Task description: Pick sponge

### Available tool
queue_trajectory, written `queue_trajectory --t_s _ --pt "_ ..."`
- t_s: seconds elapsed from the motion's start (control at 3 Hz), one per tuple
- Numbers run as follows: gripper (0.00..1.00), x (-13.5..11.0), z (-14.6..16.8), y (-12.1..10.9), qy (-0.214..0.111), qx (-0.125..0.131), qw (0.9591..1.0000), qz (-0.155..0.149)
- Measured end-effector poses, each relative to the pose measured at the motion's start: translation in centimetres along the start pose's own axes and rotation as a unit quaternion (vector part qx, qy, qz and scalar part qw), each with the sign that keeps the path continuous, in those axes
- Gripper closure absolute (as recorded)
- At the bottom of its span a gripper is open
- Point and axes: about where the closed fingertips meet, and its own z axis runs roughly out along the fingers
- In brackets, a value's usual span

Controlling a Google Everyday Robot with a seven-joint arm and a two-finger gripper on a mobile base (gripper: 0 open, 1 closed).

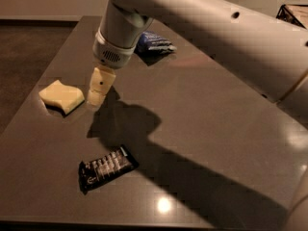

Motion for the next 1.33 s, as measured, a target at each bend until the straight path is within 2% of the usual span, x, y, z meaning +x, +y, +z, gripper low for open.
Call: queue_trajectory --t_s 0.67,1.0,1.33 --pt "0.0 -4.2 5.5 0.4 0.011 -0.007 0.9998 -0.015" --pt "0.0 -5.5 7.4 0.4 0.019 -0.016 0.9994 -0.025" --pt "0.0 -5.8 8.9 -0.2 0.034 -0.023 0.9987 -0.031"
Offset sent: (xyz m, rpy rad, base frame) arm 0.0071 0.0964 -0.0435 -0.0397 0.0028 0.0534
